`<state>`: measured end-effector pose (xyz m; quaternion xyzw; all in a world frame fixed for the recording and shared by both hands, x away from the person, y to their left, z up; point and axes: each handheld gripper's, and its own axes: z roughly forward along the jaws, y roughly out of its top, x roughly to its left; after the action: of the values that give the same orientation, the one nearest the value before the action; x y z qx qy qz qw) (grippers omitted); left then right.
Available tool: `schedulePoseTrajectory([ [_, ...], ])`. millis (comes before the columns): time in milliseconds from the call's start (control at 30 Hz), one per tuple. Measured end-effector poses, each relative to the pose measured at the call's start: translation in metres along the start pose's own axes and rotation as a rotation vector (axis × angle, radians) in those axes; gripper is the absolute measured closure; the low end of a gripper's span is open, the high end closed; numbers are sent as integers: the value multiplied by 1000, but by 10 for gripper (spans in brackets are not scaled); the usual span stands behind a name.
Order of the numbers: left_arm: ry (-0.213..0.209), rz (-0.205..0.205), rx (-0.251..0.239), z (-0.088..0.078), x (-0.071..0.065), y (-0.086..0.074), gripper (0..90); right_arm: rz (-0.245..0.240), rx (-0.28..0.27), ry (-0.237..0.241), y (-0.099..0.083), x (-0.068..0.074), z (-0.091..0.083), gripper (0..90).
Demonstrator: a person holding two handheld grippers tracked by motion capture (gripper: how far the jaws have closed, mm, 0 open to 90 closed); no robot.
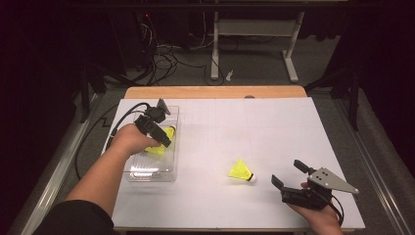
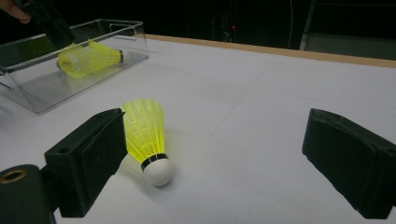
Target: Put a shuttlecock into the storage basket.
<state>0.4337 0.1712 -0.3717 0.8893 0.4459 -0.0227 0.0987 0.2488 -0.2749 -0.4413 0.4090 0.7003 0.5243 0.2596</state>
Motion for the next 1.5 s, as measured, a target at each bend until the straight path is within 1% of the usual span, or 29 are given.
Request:
schedulePoseTrajectory([
  [100,1,-4,-13,-4,-2,-3,411,-1,0,-1,0,0,0,72],
  [200,-15,-6,-21,-6,-4,-6,392,0,0,-2,0,0,0,72],
  [233,-15,-4,-22,-7,-5,-7,385,0,0,-1,0,0,0,72],
  [267,-45,-78,-24,-6,-11,-9,379,-1,0,-1,0,0,0,72],
  [300,-90,-692,-457,23,-42,4,370,0,-1,-1,0,0,0,72],
  [333,-63,-669,-486,24,-45,5,360,1,-2,-1,0,0,-1,72],
  [367,-16,-641,-564,24,-46,8,355,3,-1,-3,-1,0,-1,72],
  [400,-13,-672,-595,25,-48,9,351,2,-2,-5,-1,-1,-1,72],
  [433,5,-603,-528,22,-44,3,342,4,-1,-6,-1,-1,-1,72],
  [467,2,-571,-501,20,-43,0,337,4,-3,-9,-1,-1,-1,72],
  [500,-17,-605,-537,22,-46,1,331,5,-3,-9,0,-1,-2,72],
  [533,-11,-620,-551,22,-46,1,324,5,-4,-9,0,-1,-2,72],
  [567,-11,-592,-527,21,-45,-2,315,7,-6,-9,0,0,-2,72],
  [600,-10,-601,-533,20,-45,-3,309,3,-8,-9,0,-1,-2,71],
  [633,-11,-579,-519,20,-44,-5,302,0,-8,-10,0,-1,-2,67],
  [667,-11,-475,-422,15,-39,-12,300,0,-9,-13,0,0,-2,65],
  [833,-14,-470,-412,16,-43,-16,260,-7,-15,-16,1,0,-2,47],
  [900,-9,-462,-410,16,-45,-17,241,-13,-15,-20,1,1,-2,34],
  [1000,0,-463,-412,14,-47,-18,196,-19,-14,-28,2,1,-2,11],
  [1033,4,-462,-411,14,-48,-18,170,-19,-14,-33,2,1,-2,5],
  [1067,5,-470,-422,16,-49,-17,133,-18,-14,-36,2,1,-2,3],
  [1100,10,-474,-421,17,-49,-18,99,-18,-15,-43,2,1,-2,3],
  [1167,23,-478,-420,18,-49,-19,59,-11,-16,-56,2,1,-3,2],
  [1267,25,-482,-412,18,-48,-21,39,-11,-21,-67,3,0,-3,2],
  [1433,29,-492,-402,17,-47,-24,15,-10,-22,-67,3,0,-3,2],
  [1500,16,-495,-405,16,-49,-24,9,-9,-25,-67,3,0,-3,3],
])
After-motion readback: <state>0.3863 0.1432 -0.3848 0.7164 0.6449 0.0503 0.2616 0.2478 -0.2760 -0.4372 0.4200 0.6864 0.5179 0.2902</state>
